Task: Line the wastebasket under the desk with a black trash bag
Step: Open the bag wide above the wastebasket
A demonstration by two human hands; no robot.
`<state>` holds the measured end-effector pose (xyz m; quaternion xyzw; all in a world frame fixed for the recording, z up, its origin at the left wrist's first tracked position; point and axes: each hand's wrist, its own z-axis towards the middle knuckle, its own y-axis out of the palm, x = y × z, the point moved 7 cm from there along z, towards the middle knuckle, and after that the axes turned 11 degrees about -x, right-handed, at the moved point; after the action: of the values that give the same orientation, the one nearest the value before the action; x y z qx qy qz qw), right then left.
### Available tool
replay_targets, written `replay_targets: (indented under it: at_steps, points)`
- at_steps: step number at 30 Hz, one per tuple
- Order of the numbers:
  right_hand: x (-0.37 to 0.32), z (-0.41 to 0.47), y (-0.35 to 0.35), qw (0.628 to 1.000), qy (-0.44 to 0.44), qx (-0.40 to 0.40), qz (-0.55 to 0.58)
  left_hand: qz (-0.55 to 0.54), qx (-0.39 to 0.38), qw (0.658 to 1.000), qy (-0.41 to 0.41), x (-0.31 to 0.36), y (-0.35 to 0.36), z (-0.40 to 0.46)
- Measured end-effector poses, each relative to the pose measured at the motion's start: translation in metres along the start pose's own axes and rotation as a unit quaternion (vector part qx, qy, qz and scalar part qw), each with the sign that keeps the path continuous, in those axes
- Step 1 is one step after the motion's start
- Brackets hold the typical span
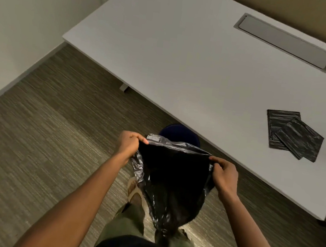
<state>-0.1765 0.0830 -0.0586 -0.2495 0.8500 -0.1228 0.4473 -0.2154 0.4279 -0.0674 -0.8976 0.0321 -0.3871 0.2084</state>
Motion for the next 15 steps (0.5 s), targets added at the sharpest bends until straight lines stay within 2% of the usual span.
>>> replay_targets:
  at_steps: [3, 6, 8, 10, 15]
  points:
    - [-0.002, -0.002, 0.013, 0.997, 0.000, 0.074, 0.001, 0.177, -0.030, 0.981, 0.076, 0.016, 0.014, 0.011]
    - [-0.004, -0.002, 0.032, 0.991, -0.015, 0.126, -0.037, 0.342, -0.069, 0.922, 0.169, 0.019, 0.032, 0.025]
    - [-0.012, -0.004, 0.043, 0.985, -0.051, 0.157, -0.051, 0.405, -0.065, 0.882, 0.232, 0.021, 0.040, 0.035]
    - [-0.021, -0.009, 0.053, 0.977, -0.096, 0.185, -0.053, 0.412, -0.037, 0.866, 0.281, 0.024, 0.039, 0.046]
    - [-0.015, -0.014, 0.085, 0.952, -0.163, 0.233, -0.110, 0.327, 0.026, 0.885, 0.331, 0.008, 0.029, 0.073]
